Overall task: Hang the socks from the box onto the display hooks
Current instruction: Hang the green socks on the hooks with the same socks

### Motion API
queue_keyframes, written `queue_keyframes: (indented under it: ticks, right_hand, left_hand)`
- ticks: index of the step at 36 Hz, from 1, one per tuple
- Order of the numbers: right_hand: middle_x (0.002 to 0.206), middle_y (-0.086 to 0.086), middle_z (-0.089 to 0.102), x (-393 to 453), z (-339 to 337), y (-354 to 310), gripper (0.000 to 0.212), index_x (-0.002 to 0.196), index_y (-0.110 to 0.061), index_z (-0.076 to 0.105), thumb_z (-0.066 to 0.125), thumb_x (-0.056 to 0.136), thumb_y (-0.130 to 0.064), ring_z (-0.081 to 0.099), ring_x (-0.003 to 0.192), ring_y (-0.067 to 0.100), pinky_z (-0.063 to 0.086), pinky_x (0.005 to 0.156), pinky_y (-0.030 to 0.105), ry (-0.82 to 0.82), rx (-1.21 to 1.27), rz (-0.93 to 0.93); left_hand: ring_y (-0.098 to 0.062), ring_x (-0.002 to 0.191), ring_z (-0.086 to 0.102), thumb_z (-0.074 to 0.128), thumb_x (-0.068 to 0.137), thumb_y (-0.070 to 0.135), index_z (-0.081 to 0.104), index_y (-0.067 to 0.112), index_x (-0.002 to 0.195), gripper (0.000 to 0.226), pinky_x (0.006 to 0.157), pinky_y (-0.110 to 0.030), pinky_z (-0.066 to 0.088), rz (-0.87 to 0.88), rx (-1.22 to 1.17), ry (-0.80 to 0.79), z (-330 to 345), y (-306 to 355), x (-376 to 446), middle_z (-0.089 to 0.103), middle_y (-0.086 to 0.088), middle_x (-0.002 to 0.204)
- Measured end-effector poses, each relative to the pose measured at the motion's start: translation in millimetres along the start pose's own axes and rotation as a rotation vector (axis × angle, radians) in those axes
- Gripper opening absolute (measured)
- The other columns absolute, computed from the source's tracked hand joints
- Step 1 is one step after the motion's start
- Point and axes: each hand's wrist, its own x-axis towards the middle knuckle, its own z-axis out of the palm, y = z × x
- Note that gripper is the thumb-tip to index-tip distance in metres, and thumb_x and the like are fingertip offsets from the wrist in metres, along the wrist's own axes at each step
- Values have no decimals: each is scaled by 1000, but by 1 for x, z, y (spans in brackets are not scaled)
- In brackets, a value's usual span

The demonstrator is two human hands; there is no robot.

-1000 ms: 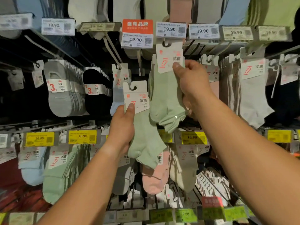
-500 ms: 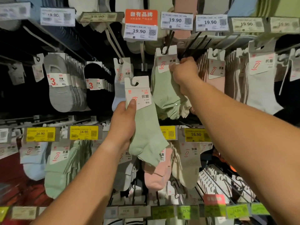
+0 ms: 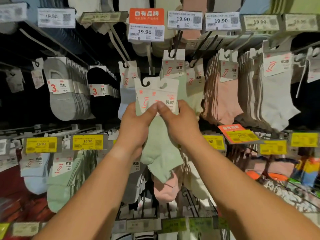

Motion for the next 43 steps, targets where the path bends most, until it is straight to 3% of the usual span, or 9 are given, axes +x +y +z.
queue_keyframes:
  ticks: [5, 15, 20, 23, 27, 32, 36, 40, 43]
  right_hand:
    - [96, -2, 76, 18, -12, 6, 24, 89, -23, 67, 64, 86, -47, 71, 92, 20, 56, 89, 48, 29, 180, 87]
    - [104, 4, 75, 80, -42, -41, 24, 105, -12, 65, 51, 103, -31, 72, 96, 20, 56, 93, 45, -19, 186, 12]
    - [80, -5, 75, 100, -48, -62, 29, 93, -12, 66, 50, 103, -34, 71, 73, 9, 54, 66, 27, -2, 144, -43]
    - [85, -5, 75, 109, -49, -66, 27, 88, -16, 65, 51, 103, -33, 71, 76, 7, 50, 64, 21, -6, 138, -40]
    - [43, -17, 53, 119, -50, -65, 34, 72, -19, 51, 53, 102, -33, 47, 37, -3, 35, 43, 15, -12, 38, 17]
    - [87, 0, 62, 131, -40, -52, 29, 103, -11, 62, 54, 99, -39, 58, 81, 18, 44, 71, 27, 20, -86, 92]
    - [127, 11, 59, 132, -30, -43, 48, 135, -8, 49, 54, 99, -40, 56, 116, 31, 47, 102, 43, 52, -223, 129]
    - [141, 13, 47, 122, -30, -39, 59, 139, -9, 42, 54, 96, -48, 46, 129, 34, 41, 104, 42, 227, -459, 30]
    - [122, 7, 56, 85, -30, -36, 41, 118, -12, 53, 50, 98, -47, 54, 111, 25, 43, 89, 35, 263, -387, -172]
  left_hand:
    - [-16, 95, 74, 48, 107, 27, 64, 20, 113, 18, 79, -33, 61, -44, -15, 119, -3, -3, 5, 76, 0, 104]
    - [-17, 101, 72, 49, 106, 29, 63, 28, 104, 14, 91, -42, 58, -49, 43, 141, -6, -9, 9, 75, 3, 108]
    - [-15, 98, 72, 49, 106, 29, 62, 29, 101, 14, 88, -38, 59, -42, 57, 141, -9, -8, 8, 74, 3, 109]
    - [-15, 98, 73, 49, 106, 29, 63, 29, 103, 14, 86, -37, 59, -42, 39, 138, -10, -6, 7, 75, 2, 108]
    - [-14, 97, 73, 49, 106, 29, 62, 27, 106, 14, 83, -34, 59, -50, 25, 126, -12, -4, 6, 75, 3, 108]
    - [-15, 96, 74, 49, 106, 29, 63, 24, 109, 15, 79, -33, 60, -46, 47, 113, -13, 0, 5, 75, 3, 106]
    - [-16, 98, 73, 49, 106, 30, 64, 25, 109, 16, 87, -40, 60, -47, 56, 103, -12, 3, 3, 76, 2, 108]
    - [-14, 98, 73, 50, 106, 31, 64, 27, 107, 15, 91, -43, 59, -40, 85, 88, -11, 6, 5, 76, 4, 107]
    - [-15, 99, 73, 50, 106, 31, 64, 24, 112, 16, 92, -44, 58, -30, 87, 42, -3, 11, 8, 76, 3, 109]
